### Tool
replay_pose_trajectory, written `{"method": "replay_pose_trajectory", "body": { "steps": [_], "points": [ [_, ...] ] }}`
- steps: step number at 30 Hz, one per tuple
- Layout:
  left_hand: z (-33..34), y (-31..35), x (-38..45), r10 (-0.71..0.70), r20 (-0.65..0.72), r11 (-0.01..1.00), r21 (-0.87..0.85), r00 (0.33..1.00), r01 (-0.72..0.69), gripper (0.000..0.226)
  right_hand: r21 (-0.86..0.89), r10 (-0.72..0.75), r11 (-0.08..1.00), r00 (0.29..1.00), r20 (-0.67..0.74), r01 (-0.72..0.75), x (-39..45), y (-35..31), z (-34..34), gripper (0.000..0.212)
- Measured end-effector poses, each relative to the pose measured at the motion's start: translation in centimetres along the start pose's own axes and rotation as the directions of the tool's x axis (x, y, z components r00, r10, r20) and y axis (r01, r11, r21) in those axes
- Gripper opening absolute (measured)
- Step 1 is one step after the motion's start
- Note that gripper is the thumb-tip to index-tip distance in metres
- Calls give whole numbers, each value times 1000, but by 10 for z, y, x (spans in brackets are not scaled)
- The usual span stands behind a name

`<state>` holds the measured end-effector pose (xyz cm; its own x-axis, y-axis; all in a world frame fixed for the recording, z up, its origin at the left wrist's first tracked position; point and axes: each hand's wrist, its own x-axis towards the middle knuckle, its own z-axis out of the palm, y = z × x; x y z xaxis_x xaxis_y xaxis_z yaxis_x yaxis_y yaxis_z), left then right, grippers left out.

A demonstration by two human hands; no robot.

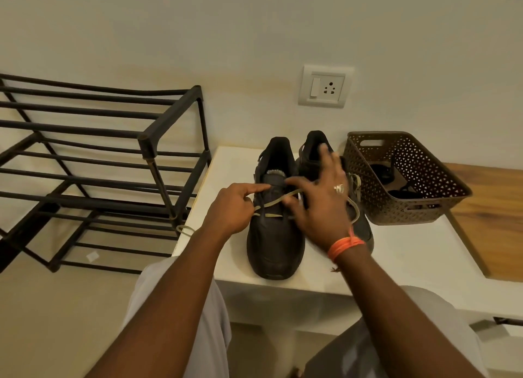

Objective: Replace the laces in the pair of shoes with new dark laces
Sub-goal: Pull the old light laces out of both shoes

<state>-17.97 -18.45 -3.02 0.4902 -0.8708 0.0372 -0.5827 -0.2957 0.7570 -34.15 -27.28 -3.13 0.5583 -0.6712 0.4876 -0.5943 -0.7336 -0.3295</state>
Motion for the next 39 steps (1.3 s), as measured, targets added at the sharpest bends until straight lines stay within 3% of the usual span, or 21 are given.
{"method": "replay_pose_trajectory", "body": {
  "steps": [3,5,9,11,14,17,24,27,31,33,39],
  "points": [
    [-1,-2,-2,-3,19,1000,-13,1000,3,45,-80,-117,989,987,113,126,-2,-18,25,14],
    [-1,-3,-1,-8,18,1000,-26,1000,8,47,-97,-116,988,989,86,124,1,-17,25,9],
    [0,-2,4,-12,12,1000,-9,1000,12,48,-38,144,988,979,-146,-151,14,15,-15,3],
    [2,-1,4,-11,4,1000,-25,1000,11,47,35,242,970,951,-191,-240,14,28,-29,5],
    [2,-2,2,-12,12,999,-35,1000,12,46,18,40,999,998,-41,-39,7,8,-15,23],
    [1,-6,0,-16,40,999,-40,999,17,47,-5,-179,982,950,254,186,1,-26,15,28],
    [5,-6,5,-30,-9,999,39,1000,30,46,23,-155,987,907,391,159,2,-11,-5,30],
    [4,-8,4,-17,14,999,34,1000,16,43,-41,-171,980,925,339,196,-5,-23,11,37],
    [6,-10,4,-10,45,1000,-11,999,11,39,-57,-192,978,973,129,200,-7,-33,26,7],
    [7,-9,4,-12,51,1000,-8,999,12,38,-54,-179,982,981,68,183,-8,-31,23,4],
    [6,-3,0,-37,-34,999,-7,999,37,28,-58,-125,990,986,108,132,7,-14,0,18]
  ]
}}
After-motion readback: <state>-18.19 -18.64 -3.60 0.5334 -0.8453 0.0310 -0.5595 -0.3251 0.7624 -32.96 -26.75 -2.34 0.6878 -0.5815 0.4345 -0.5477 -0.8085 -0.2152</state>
